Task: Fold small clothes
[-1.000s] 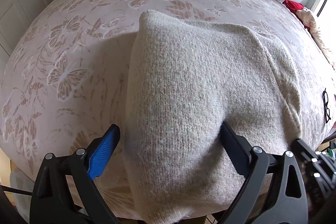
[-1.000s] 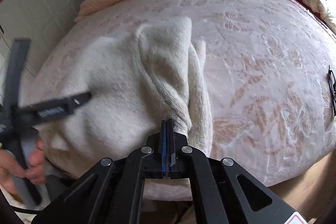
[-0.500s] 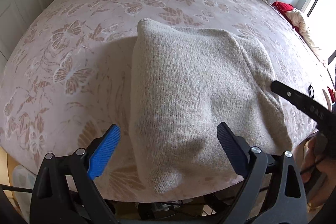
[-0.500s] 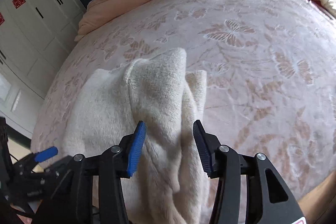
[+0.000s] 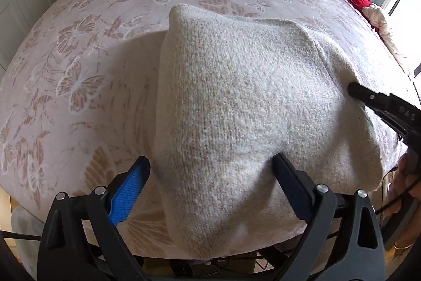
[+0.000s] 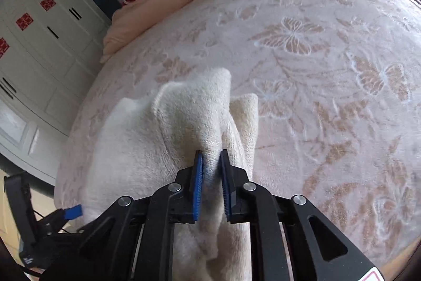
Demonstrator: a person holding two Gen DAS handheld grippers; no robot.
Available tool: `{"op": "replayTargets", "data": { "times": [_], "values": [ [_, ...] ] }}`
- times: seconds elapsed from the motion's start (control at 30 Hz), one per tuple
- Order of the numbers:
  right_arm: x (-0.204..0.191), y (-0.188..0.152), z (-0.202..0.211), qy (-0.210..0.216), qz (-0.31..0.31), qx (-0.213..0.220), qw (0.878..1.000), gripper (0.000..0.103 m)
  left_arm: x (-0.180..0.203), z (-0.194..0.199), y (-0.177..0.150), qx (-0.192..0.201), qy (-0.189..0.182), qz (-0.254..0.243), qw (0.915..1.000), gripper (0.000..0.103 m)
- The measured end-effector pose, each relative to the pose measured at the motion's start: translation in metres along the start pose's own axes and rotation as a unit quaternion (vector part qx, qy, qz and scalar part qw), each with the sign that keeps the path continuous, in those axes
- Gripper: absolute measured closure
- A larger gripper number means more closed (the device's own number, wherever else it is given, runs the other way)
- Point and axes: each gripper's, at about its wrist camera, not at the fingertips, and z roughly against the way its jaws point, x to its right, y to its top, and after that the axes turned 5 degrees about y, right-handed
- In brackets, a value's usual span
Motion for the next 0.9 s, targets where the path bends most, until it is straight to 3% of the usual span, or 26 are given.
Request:
{"op": "replayTargets", "data": {
  "times": [0.03,0.1,0.13,0.2,0.27,0.37,0.5,0.9],
  "values": [
    [-0.004,-0.002,0.012,-0.006,0.004,0.011,1.000,0.080,-0.001,0.005,0.000,0.003,-0.008,0.005,1.0000,0.011],
    [-0.008,-0.010,0.030,-0.026,0.013,0.017,0.999,0.044,-0.002,0.016,0.001,0.006,-0.030,0.014,0.9994,0.011],
    [-0.008,-0.017,0.034,-0.038,0.015,0.018,0.999,0.041,-0.002,0.019,0.002,0.006,-0.044,0.015,0.9989,0.011],
    [-0.005,-0.031,0.035,-0.043,0.012,0.002,0.999,0.038,-0.002,0.020,0.003,-0.002,-0.082,0.019,0.9964,0.008],
    [0.001,-0.044,0.028,-0.032,-0.006,-0.023,0.999,0.038,-0.007,0.014,0.004,-0.003,-0.097,0.032,0.9947,0.007],
    [0.010,-0.063,0.014,-0.013,-0.033,-0.045,0.998,0.037,-0.017,0.000,0.002,-0.007,-0.087,0.048,0.9951,0.006],
    [0.017,-0.072,-0.009,-0.002,-0.053,-0.063,0.997,0.025,-0.025,-0.028,0.003,-0.045,-0.082,0.059,0.9939,0.005],
    [0.018,-0.051,-0.038,0.029,-0.053,-0.052,0.997,0.008,-0.004,-0.058,0.024,-0.051,-0.085,0.059,0.9933,0.005]
  ]
}}
